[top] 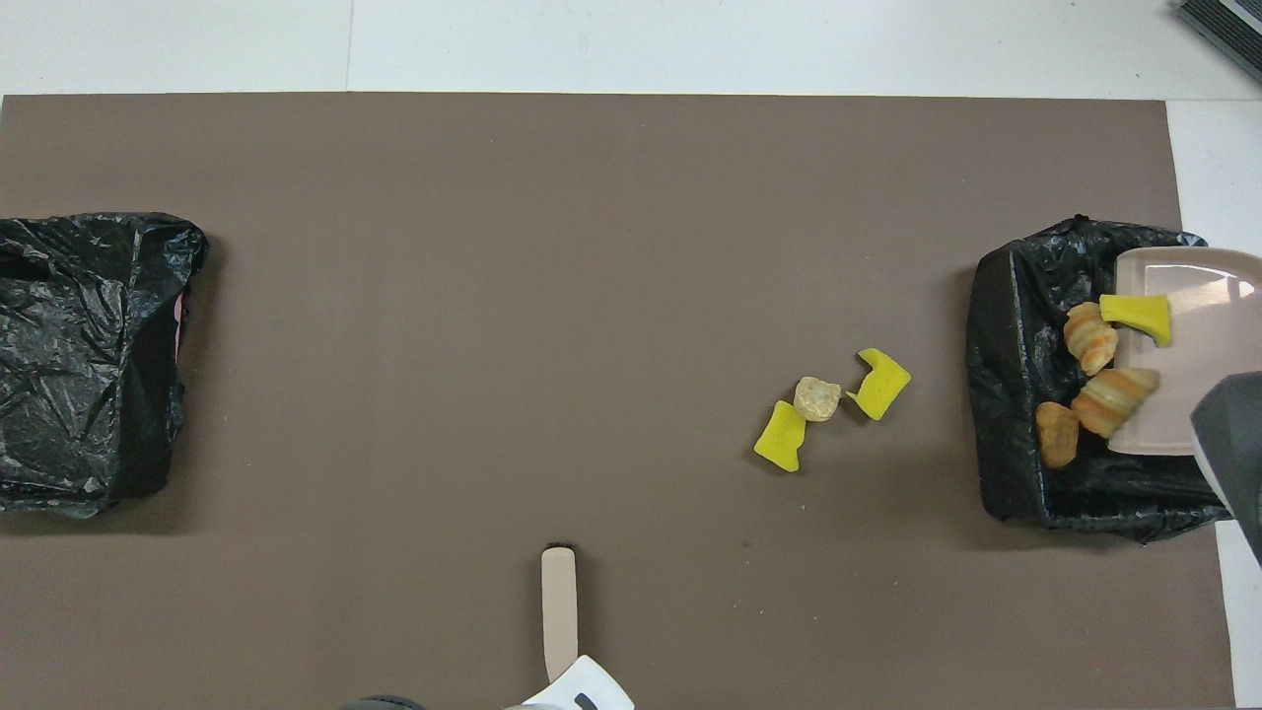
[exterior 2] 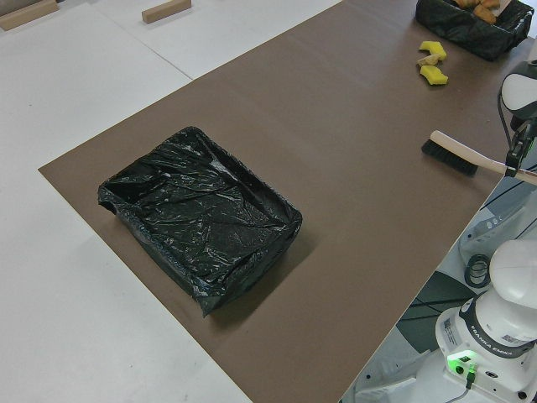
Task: Sweep and dump trash in bin
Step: 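Lift the emptied dustpan back over the table with the right gripper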
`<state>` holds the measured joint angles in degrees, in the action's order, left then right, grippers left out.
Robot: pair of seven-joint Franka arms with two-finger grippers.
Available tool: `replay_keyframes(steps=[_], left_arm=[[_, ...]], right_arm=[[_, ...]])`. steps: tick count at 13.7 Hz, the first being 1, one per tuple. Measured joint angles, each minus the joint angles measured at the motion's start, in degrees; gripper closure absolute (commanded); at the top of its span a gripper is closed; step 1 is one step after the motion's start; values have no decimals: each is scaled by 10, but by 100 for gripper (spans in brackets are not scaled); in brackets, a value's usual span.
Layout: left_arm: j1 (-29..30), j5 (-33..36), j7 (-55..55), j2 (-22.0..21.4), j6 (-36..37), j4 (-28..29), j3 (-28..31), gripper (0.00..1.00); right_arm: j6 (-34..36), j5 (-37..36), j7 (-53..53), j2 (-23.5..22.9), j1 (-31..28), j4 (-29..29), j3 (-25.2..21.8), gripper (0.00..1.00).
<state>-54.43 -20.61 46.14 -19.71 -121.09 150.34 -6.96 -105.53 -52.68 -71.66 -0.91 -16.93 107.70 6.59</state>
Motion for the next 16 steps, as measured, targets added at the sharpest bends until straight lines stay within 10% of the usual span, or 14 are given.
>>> replay_keyframes(steps=[6, 8, 16], left_arm=[[37, 0, -7, 10, 0, 1, 4, 29], [54, 0, -20, 15, 0, 0, 4, 0], [178, 85, -99, 93, -4, -98, 8, 0]], right_arm=[[2, -24, -25, 15, 0, -14, -1, 100], [10, -25, -52, 21, 0, -31, -1, 100], [18, 144, -102, 22, 1, -43, -1, 100]])
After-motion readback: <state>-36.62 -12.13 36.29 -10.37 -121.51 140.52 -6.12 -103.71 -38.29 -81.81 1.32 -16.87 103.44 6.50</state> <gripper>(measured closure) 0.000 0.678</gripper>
